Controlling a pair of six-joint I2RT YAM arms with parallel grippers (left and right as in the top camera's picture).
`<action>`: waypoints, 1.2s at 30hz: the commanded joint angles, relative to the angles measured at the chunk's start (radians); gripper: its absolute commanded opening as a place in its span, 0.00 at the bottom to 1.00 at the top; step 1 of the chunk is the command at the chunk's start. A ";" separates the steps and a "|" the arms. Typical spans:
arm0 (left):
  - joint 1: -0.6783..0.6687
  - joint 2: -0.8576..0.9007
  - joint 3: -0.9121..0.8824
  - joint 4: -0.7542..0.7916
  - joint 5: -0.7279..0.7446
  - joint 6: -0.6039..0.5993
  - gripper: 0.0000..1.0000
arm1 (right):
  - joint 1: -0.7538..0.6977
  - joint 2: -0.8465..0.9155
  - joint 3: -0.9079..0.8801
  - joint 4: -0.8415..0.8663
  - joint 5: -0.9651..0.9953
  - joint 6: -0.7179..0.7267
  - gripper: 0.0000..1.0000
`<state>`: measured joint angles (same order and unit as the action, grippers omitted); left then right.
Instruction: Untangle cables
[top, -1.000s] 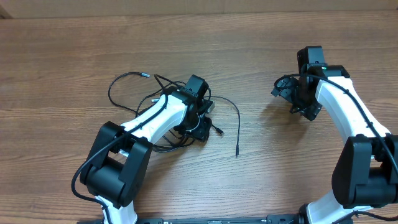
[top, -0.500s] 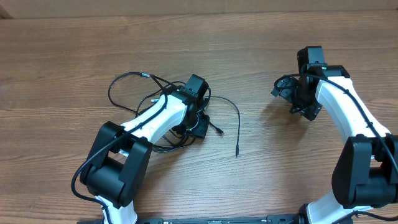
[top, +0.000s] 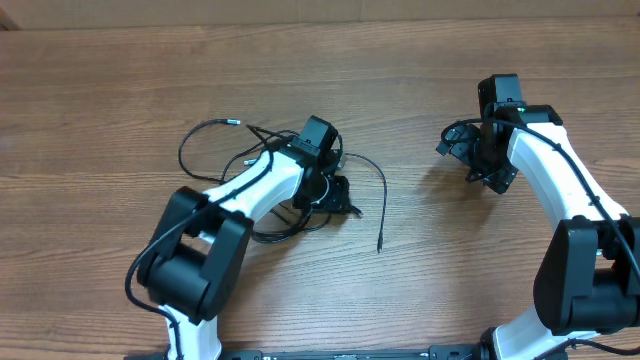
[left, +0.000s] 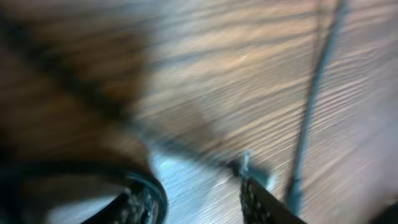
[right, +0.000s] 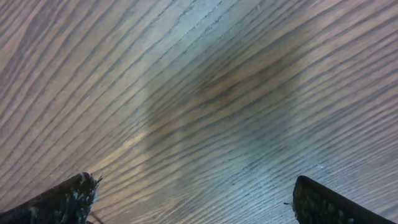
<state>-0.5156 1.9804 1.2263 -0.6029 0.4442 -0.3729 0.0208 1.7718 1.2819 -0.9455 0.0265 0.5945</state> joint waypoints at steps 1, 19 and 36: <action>0.018 0.069 -0.011 0.042 0.265 0.035 0.46 | -0.003 -0.003 0.008 0.001 0.010 0.000 1.00; 0.153 0.069 -0.004 0.008 0.550 0.236 0.24 | -0.003 -0.003 0.008 0.001 0.010 0.000 1.00; 0.142 0.069 -0.007 0.048 0.377 0.118 0.26 | -0.003 -0.003 0.008 0.001 0.010 0.000 1.00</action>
<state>-0.3603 2.0365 1.2255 -0.5900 0.8875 -0.1677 0.0208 1.7721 1.2819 -0.9463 0.0265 0.5953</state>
